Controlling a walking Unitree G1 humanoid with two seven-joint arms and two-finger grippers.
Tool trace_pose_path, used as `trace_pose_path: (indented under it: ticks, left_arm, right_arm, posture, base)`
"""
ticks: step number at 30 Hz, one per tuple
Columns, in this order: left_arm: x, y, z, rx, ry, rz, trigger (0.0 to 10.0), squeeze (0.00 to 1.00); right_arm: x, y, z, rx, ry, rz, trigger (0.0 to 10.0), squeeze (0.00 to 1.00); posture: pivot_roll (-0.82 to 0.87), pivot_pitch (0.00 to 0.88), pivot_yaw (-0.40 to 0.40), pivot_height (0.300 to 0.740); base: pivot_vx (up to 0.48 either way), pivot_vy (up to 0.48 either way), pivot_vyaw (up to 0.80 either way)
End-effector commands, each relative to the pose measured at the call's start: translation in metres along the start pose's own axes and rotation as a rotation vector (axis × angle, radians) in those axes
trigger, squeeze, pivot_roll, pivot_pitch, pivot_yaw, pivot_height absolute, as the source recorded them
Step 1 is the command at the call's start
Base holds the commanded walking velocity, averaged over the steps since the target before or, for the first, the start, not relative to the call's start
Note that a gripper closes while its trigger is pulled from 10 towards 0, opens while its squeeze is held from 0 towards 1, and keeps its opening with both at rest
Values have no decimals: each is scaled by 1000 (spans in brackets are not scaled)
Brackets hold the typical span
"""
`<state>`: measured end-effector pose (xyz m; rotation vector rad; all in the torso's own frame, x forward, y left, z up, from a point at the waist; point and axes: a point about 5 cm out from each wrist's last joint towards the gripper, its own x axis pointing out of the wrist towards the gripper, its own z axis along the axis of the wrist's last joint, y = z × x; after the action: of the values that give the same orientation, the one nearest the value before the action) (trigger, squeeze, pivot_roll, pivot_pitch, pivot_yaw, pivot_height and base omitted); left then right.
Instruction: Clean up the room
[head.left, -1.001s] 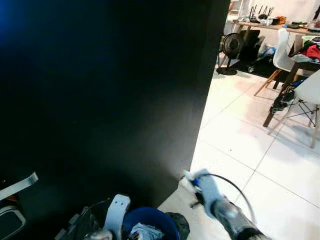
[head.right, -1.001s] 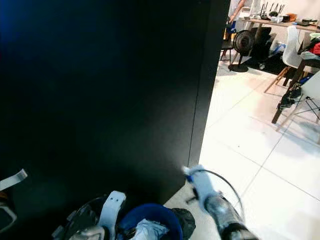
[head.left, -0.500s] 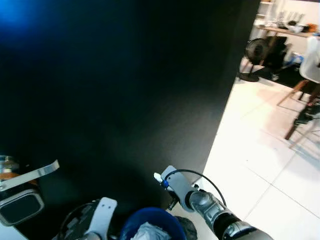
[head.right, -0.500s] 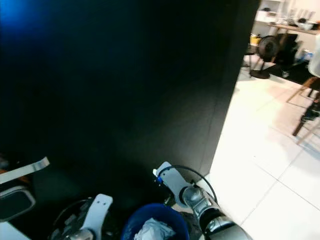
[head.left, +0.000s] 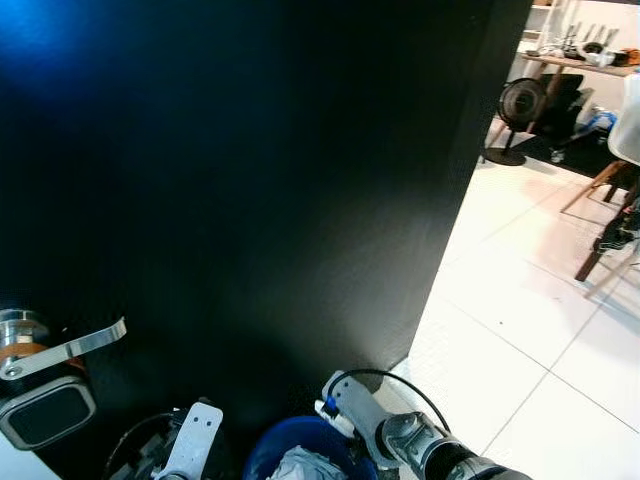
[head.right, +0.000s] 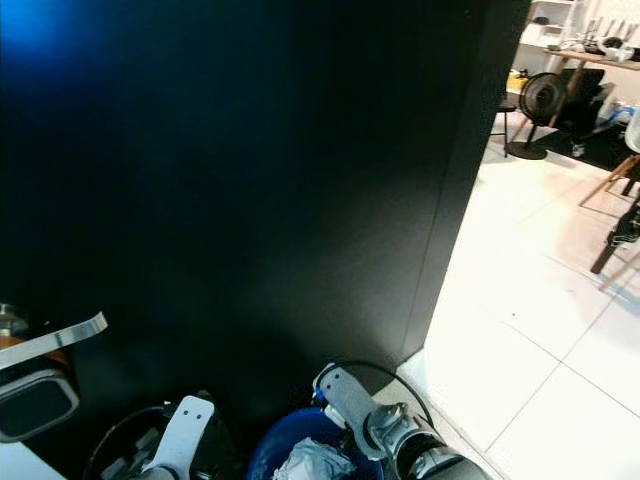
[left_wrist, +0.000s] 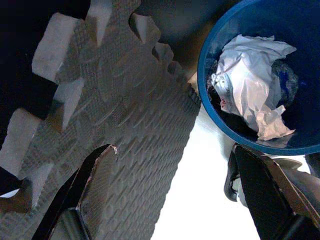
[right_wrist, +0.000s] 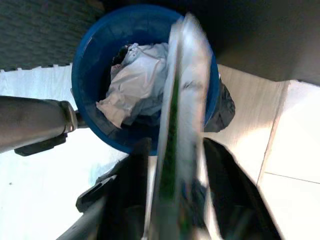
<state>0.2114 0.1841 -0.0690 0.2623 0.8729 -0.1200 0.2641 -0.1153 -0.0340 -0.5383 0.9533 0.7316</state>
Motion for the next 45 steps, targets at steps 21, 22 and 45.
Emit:
trace_pose_path:
  ticks: [21, 22, 45]
  left_arm:
    - [-2, -7, -15, 26, 81, -17, 10000, 0]
    - [-2, -7, -15, 26, 81, -17, 10000, 0]
    - [-4, -17, -27, 67, 127, -50, 10000, 0]
  right_arm:
    - [-30, -52, -78, 521, -8, -388, 10000, 0]
    - [-30, -52, -78, 521, -8, -388, 10000, 0]
    - [-39, 33, -200, 563, 389, -354, 10000, 0]
  posture:
    - [147, 0, -32, 731]
    - [147, 0, -32, 731]
    - [117, 0, -29, 731]
  base:
    - [-32, 0, 0]
    - [-334, 0, 0]
    - [-470, 0, 0]
